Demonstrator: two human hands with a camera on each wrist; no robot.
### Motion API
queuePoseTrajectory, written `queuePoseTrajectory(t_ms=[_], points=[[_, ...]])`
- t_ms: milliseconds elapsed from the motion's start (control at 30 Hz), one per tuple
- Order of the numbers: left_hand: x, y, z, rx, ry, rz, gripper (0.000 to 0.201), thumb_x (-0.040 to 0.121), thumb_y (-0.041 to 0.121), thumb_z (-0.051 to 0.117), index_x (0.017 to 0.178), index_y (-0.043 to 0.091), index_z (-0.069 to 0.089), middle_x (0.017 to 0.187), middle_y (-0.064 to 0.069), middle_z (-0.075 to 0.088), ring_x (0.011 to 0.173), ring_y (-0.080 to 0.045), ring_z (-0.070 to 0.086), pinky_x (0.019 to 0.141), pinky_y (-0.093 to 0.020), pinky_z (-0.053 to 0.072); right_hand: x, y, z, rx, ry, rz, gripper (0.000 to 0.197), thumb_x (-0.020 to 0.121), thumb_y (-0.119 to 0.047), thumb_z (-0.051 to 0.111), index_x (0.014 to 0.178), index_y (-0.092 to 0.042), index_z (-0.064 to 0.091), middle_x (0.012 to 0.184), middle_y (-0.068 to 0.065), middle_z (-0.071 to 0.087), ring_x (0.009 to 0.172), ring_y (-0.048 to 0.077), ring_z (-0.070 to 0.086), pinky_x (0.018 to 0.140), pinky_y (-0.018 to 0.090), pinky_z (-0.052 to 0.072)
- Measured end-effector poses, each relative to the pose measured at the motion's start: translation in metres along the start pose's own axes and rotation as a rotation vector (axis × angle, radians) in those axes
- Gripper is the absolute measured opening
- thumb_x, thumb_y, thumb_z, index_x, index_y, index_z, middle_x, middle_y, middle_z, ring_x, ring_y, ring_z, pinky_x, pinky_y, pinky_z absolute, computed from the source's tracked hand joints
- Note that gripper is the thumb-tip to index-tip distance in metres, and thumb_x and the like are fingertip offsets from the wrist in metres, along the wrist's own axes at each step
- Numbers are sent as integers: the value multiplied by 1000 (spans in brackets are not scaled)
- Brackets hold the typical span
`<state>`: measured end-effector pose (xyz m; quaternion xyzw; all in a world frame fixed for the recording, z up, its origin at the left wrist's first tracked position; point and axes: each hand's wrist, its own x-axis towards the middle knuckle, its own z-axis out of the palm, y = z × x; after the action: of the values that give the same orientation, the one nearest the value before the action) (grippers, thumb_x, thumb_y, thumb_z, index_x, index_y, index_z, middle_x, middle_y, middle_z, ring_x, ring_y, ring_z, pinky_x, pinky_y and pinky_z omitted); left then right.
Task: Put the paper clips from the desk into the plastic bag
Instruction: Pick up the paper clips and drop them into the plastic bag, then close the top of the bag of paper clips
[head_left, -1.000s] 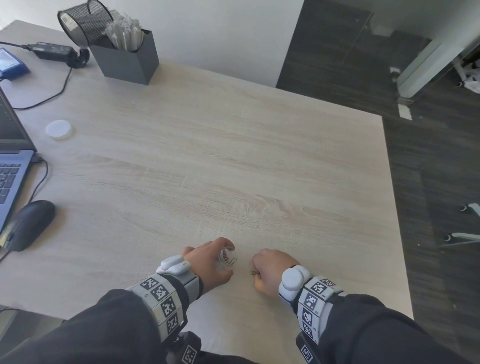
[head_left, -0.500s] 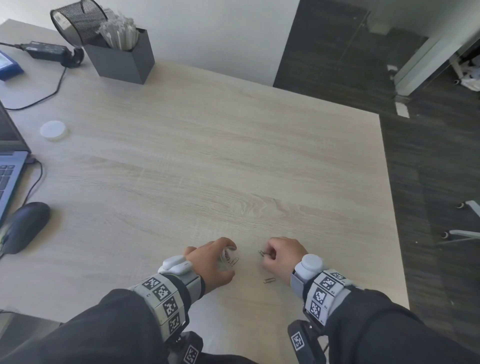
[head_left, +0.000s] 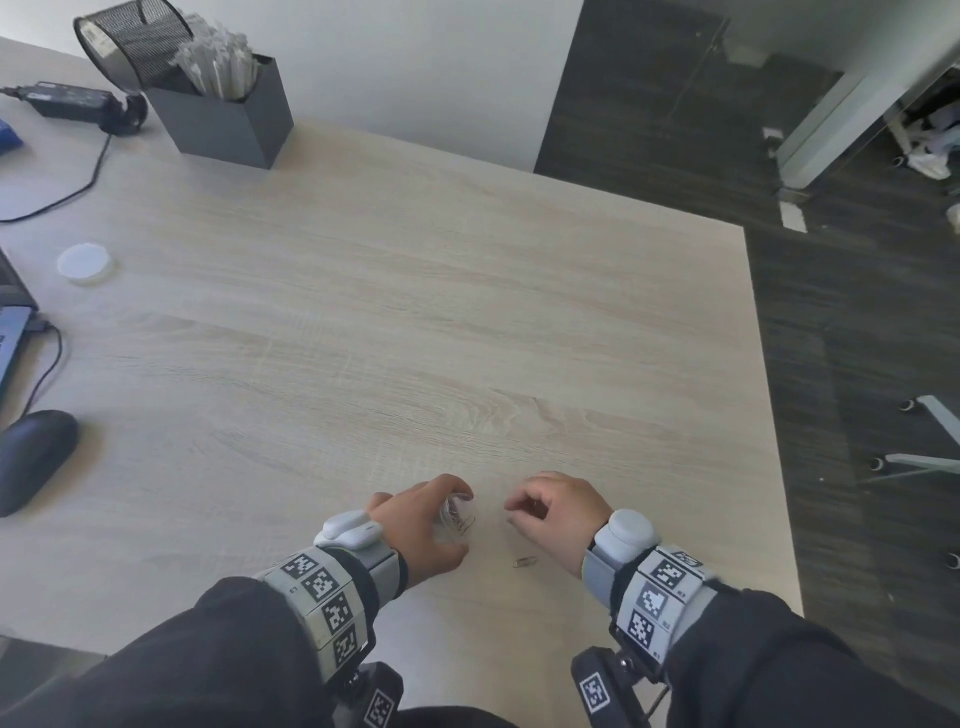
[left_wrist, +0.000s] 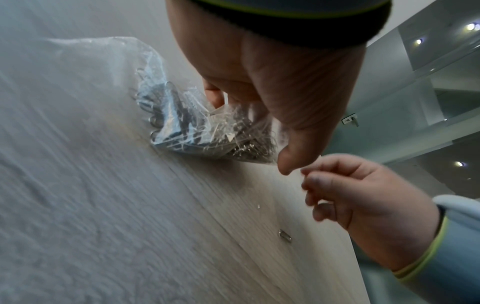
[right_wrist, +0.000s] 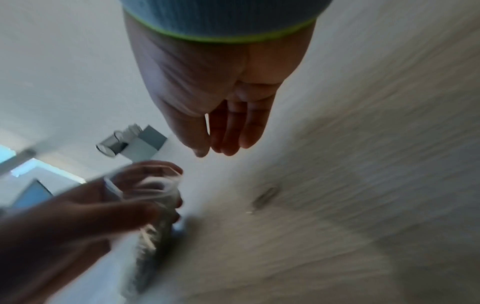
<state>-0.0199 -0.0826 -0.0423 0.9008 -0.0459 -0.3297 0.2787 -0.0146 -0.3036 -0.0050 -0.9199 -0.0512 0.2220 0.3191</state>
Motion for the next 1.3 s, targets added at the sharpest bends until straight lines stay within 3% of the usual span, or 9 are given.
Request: queuePoseTrajectory(t_ms=[133, 367, 500, 667, 800, 933, 1000, 1100, 1300], points=[[-1, 4, -1, -9, -2, -2, 56, 63, 60, 55, 114, 61, 33, 112, 26, 61, 106, -19, 60, 102, -38, 39, -8, 17, 4, -289, -309, 18, 20, 80, -40, 62, 95, -27, 63, 78, -15, 51, 82, 9, 50, 75, 24, 40], [-4, 18, -7, 10, 23, 15, 50, 76, 45, 65, 121, 48, 44, 114, 20, 61, 103, -12, 60, 97, -26, 27, -13, 15, 15, -321, -378, 112, 17, 78, -33, 51, 91, -28, 60, 93, -6, 68, 80, 22, 61, 75, 28, 51], [-6, 23, -5, 11, -1, 17, 52, 74, 51, 63, 121, 51, 42, 115, 22, 60, 105, -13, 61, 101, -29, 31, -10, 13, 12, -243, -288, 144, 7, 75, -32, 52, 80, -32, 56, 75, -11, 60, 77, 18, 61, 71, 25, 48], [-6, 30, -3, -10, -10, 12, 54, 67, 58, 57, 118, 53, 40, 110, 22, 62, 101, -10, 62, 102, -33, 37, -8, -10, 6, 229, -55, 79, 7, 78, -26, 67, 74, -27, 62, 54, -10, 55, 51, 2, 48, 58, 26, 44], [-4, 41, -1, -104, 11, -10, 51, 66, 55, 60, 113, 53, 42, 103, 21, 64, 95, -8, 64, 98, -36, 46, -8, -24, 2, 365, -110, 79, 9, 85, -33, 59, 88, -32, 67, 62, -4, 68, 51, 9, 60, 60, 25, 52], [-6, 45, -4, -406, 29, -32, 67, 62, 54, 76, 122, 53, 46, 109, 12, 67, 94, -7, 67, 84, -26, 54, -13, -16, 2, 345, -154, 130, 29, 86, -53, 47, 80, -32, 67, 72, 0, 73, 67, 16, 69, 71, 42, 58], [-5, 41, -7, -518, -16, -39, 74, 60, 58, 76, 129, 51, 51, 118, 11, 64, 104, -8, 66, 91, -29, 52, -15, -12, 1, 398, -127, 148, 31, 85, -58, 52, 83, -32, 69, 74, -1, 73, 63, 13, 66, 66, 35, 57], [-3, 39, -14, -669, -34, -78, 56, 63, 48, 64, 119, 46, 64, 118, 8, 70, 111, -13, 65, 101, -38, 50, -17, -10, -2, 441, -84, 137, 25, 77, -54, 70, 82, -29, 69, 70, -8, 68, 57, -1, 55, 57, 19, 47], [-6, 51, -22, -778, 66, -97, 22, 72, 35, 64, 87, 29, 77, 95, 4, 79, 92, -19, 73, 87, -28, 52, -17, -5, 1, 384, 38, 81, 7, 75, -29, 75, 74, -26, 68, 62, -19, 62, 57, -2, 53, 59, 14, 43]])
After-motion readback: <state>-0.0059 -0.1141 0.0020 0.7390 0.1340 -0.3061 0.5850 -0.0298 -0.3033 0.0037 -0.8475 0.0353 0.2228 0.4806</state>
